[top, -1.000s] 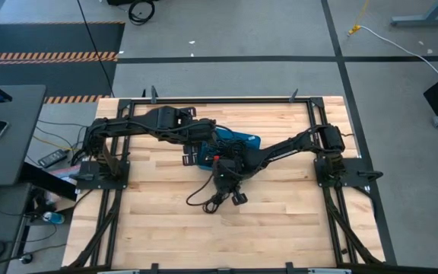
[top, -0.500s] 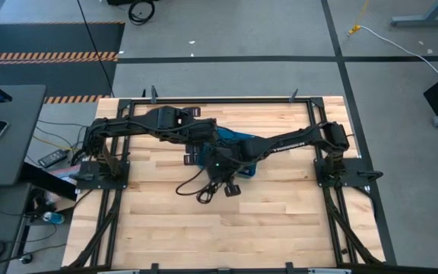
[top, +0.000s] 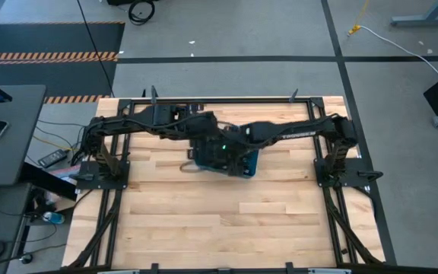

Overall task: Pick and place USB-C Cables
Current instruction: Put the black charger cable into the blue bin

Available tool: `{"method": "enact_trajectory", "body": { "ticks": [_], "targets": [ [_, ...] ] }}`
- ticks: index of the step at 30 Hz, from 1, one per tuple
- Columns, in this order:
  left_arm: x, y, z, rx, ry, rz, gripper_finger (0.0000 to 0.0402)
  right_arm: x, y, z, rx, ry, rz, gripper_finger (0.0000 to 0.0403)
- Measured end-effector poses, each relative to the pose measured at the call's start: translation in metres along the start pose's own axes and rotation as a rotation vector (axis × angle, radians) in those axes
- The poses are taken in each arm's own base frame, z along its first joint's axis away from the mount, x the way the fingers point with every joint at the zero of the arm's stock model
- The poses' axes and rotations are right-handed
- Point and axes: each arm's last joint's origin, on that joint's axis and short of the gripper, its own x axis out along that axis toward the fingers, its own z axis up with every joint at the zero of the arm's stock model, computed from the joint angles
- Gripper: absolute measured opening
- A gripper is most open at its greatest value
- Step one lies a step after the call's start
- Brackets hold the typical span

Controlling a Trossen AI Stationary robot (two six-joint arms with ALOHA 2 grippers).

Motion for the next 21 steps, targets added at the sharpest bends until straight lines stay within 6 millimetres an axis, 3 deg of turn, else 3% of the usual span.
{"method": "enact_trajectory", "body": {
  "ticks": [3,10,16,21],
  "targets": [
    [-0.004,0.002,-0.002,0.04,-0.006,0.045,0.0179,-0.021,-0.014,-0.003,0.039,-0.018,-0.038,0.0],
    [-0.053,0.023,-0.03,-0.066,-0.05,0.184,0.0162,-0.032,-0.029,-0.012,0.083,0.011,-0.064,0.0],
    [-0.096,0.039,-0.065,-0.211,-0.094,0.293,0.0156,-0.029,-0.039,-0.017,0.123,0.055,-0.091,0.0],
    [-0.117,0.046,-0.091,-0.32,-0.078,0.379,0.0155,-0.026,-0.045,-0.024,0.249,0.102,-0.131,0.0]
  ]
}}
